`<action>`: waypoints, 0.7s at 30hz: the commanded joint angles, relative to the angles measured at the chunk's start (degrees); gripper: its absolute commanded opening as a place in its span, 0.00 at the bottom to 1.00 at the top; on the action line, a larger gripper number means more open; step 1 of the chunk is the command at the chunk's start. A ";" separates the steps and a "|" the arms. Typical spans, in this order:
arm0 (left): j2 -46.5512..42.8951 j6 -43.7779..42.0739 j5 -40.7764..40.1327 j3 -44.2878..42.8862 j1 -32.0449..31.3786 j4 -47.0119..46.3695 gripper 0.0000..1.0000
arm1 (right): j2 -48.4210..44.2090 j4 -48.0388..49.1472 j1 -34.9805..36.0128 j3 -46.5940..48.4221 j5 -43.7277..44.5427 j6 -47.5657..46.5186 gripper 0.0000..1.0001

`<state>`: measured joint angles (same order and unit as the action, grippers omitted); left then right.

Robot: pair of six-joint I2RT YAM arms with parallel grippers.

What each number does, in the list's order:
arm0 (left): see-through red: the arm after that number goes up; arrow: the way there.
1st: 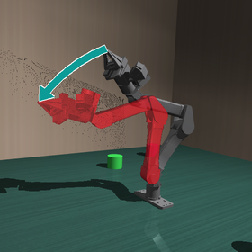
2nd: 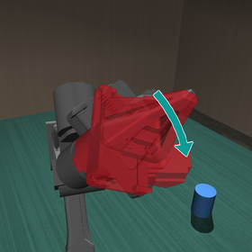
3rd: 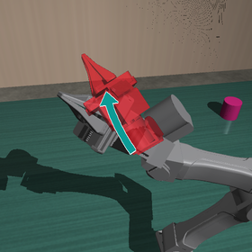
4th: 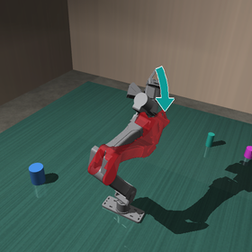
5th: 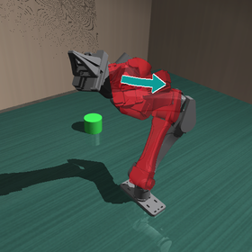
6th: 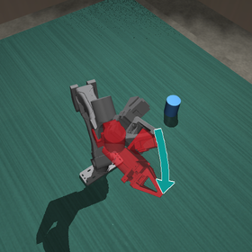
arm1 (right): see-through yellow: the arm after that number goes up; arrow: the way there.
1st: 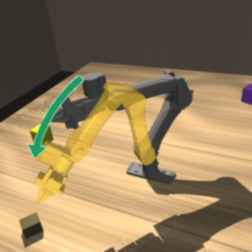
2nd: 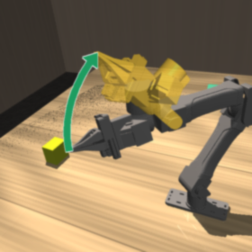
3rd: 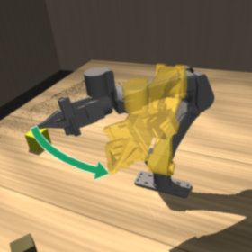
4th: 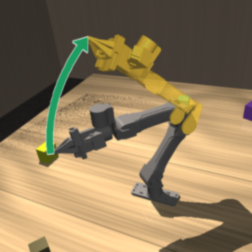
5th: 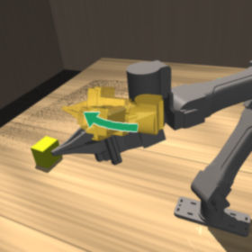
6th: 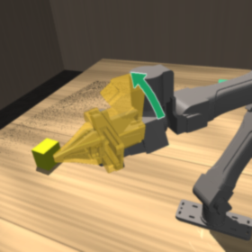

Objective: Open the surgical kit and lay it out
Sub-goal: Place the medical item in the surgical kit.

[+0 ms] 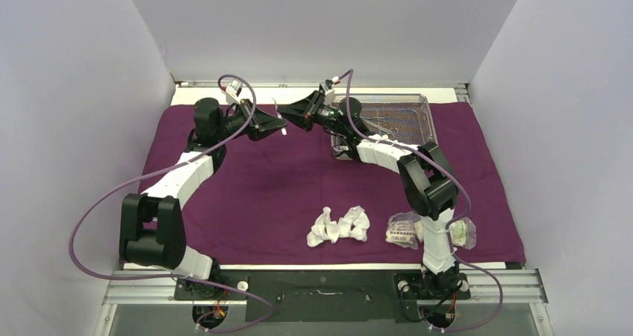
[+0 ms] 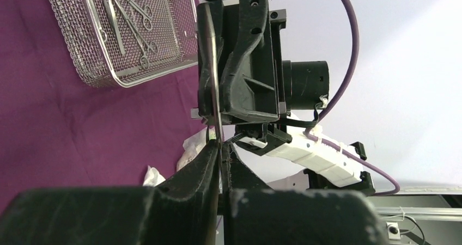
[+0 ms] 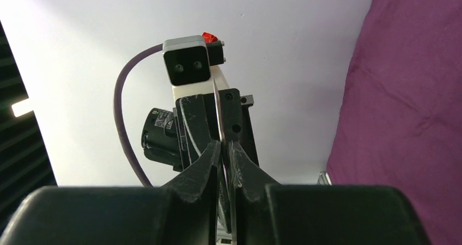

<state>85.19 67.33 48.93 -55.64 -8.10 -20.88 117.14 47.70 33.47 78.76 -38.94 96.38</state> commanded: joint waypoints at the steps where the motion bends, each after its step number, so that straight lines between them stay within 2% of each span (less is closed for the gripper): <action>1: -1.28 -2.89 0.48 -2.41 -0.16 -0.57 0.00 | -0.82 2.98 0.25 0.98 -0.88 -0.59 0.08; 3: -2.38 -8.56 -1.76 -3.46 -0.16 8.29 0.00 | -1.75 0.33 -0.24 0.94 -0.69 -2.67 0.22; 6: -4.25 -20.22 -9.04 -5.97 -0.75 27.20 0.00 | -4.89 -5.60 -1.37 0.27 0.77 -8.15 0.52; 8: -5.53 -27.37 -15.48 -7.04 -1.74 37.85 0.00 | -7.48 -11.99 -2.05 0.09 2.17 -13.29 0.65; 11: -7.22 -35.65 -27.72 -8.34 -5.37 50.60 0.00 | -11.82 -25.43 -2.56 0.23 5.26 -22.18 0.71; 14: -7.60 -38.16 -36.61 -8.39 -10.64 59.03 0.00 | -16.02 -42.85 -2.55 2.06 11.35 -32.72 0.73; 17: -8.01 -37.15 -42.46 -6.33 -14.20 63.17 0.00 | -20.49 -58.81 -2.34 2.93 20.07 -39.94 0.73; 21: -8.69 -35.15 -47.84 -2.44 -19.76 65.37 0.00 | -27.92 -74.06 -2.37 0.06 32.52 -42.18 0.72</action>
<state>78.61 33.23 11.42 -60.60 -24.05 36.91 97.14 -5.17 30.83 79.31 -21.21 62.41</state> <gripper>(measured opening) 0.007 0.728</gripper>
